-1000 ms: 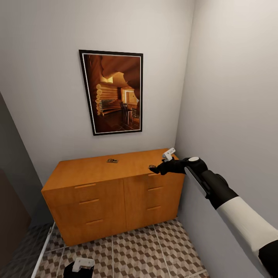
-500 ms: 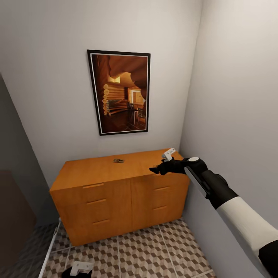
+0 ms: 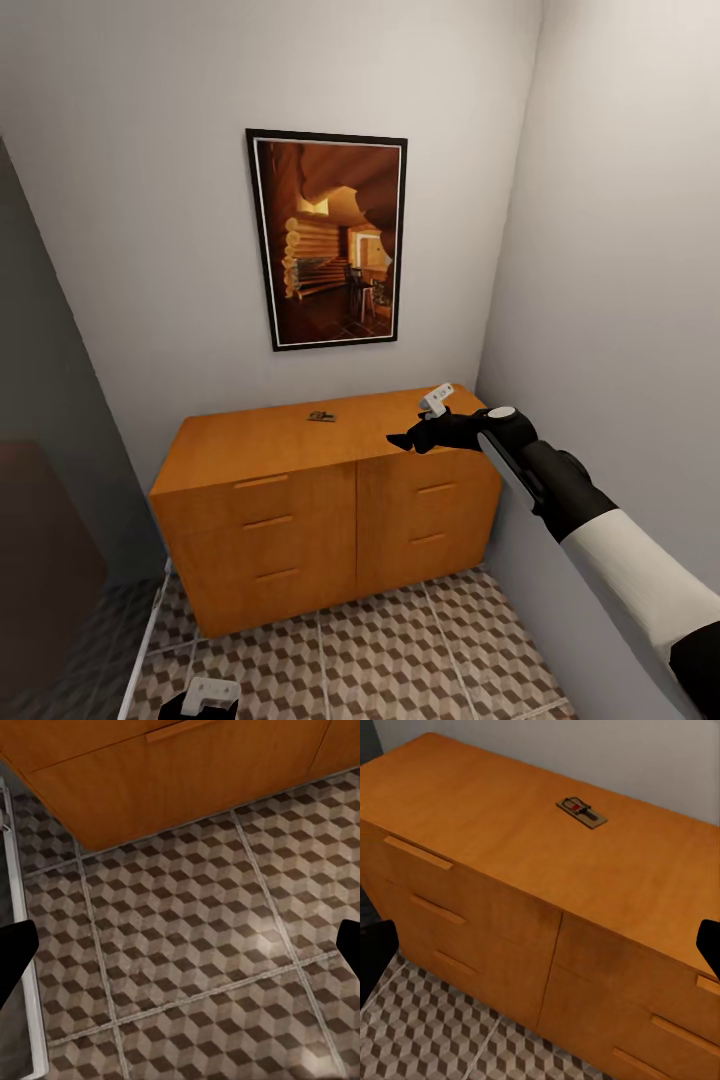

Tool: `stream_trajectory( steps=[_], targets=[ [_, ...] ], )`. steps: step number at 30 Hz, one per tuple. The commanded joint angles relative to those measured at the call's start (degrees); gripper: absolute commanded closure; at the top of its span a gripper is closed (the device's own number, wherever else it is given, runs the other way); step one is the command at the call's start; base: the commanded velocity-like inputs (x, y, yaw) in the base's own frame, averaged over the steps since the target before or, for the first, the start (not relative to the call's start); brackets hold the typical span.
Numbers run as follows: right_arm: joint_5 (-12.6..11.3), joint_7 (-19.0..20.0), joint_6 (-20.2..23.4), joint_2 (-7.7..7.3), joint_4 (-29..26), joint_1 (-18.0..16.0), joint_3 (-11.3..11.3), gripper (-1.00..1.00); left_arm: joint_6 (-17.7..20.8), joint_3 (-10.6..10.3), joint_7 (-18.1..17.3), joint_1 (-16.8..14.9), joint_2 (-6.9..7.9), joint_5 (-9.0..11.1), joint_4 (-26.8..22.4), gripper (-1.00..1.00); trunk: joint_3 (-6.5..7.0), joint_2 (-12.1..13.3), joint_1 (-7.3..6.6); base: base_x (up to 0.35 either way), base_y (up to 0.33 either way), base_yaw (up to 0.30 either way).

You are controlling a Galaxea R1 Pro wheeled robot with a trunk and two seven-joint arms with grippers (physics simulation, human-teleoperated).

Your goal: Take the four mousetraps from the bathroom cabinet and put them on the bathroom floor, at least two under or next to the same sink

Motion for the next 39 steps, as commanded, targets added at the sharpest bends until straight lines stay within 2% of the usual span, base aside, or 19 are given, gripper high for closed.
stream_trajectory(
  steps=[1, 21, 39],
  targets=[
    [-0.34, -0.10, 0.29, -0.08, -0.05, -0.08, 0.12, -1.00, -0.29, -0.48, 0.04, -0.07, -0.04, 0.28, 0.16, -1.00, -0.13, -0.13, 0.04, 0.000, 0.013, 0.000],
    [0.01, -0.17, 0.26, -0.16, 1.17, 0.01, 0.06, -1.00, -0.29, -0.48, 0.04, -0.04, -0.04, 0.28, 0.15, -1.00, -0.26, -0.13, 0.04, 0.000, 0.002, 0.021],
    [0.08, -0.35, 0.20, -0.03, 1.62, 0.01, 0.07, -1.00, -0.29, -0.48, 0.04, -0.04, -0.05, 0.28, 0.19, -1.00, -1.65, -0.13, 0.04, 0.000, 0.000, 0.089]
  ],
)
